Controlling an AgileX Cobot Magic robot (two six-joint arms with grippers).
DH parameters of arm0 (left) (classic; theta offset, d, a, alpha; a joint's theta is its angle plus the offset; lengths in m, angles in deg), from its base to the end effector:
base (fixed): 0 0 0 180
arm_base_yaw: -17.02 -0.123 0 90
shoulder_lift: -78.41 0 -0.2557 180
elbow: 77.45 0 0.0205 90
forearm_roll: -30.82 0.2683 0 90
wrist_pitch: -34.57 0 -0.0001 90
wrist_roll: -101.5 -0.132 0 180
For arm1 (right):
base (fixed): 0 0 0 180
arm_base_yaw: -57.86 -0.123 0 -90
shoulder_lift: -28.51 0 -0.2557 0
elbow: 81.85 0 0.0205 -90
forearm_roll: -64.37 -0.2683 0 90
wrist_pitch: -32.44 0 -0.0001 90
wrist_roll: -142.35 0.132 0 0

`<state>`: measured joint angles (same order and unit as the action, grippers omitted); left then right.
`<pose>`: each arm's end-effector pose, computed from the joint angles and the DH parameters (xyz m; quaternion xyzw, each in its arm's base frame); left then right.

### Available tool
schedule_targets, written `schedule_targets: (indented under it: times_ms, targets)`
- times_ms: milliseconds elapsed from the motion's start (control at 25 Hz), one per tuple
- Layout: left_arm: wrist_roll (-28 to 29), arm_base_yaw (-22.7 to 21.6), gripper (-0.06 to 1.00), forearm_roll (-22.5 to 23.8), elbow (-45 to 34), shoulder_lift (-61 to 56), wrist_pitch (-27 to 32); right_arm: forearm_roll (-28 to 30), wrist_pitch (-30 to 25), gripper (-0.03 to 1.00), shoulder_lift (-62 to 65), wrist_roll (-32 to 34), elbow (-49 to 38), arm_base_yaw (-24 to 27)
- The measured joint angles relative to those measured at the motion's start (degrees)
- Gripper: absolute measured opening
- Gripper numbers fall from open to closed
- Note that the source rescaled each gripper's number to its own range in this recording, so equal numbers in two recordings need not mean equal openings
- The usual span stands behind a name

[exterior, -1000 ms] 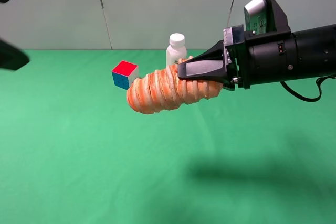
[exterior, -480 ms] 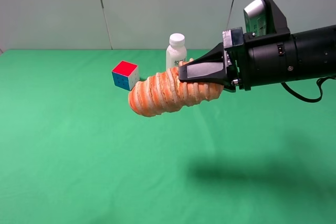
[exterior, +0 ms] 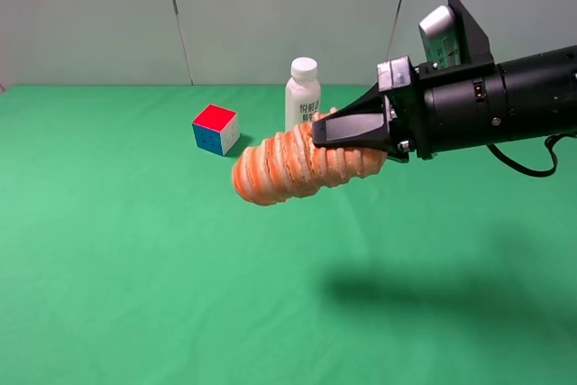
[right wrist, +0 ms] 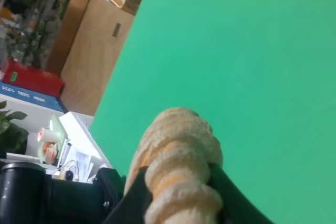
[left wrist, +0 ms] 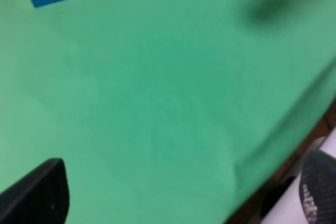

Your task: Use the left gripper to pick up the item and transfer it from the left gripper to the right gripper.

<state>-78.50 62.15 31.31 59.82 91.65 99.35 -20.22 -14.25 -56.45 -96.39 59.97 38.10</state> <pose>0.0539 -0.0527 0.2811 0.3333 0.8029 -0.1857 0.4581 0.2351 0.1861 0.1912 -0.1437 0.8340 0.4765 0.2382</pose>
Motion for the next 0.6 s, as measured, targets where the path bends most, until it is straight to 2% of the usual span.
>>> schedule_targets:
  times_ms: [280,600]
  targets:
    - [2.48,0.0,0.88,-1.15,-3.28,-3.21,0.94,0.06,0.78,0.02,0.0,0.91,0.0,0.0]
    - [7.43,0.0,0.88,3.61,-3.46,-3.33,-0.02,0.34,1.67,0.02,0.0,1.32,0.0,0.0]
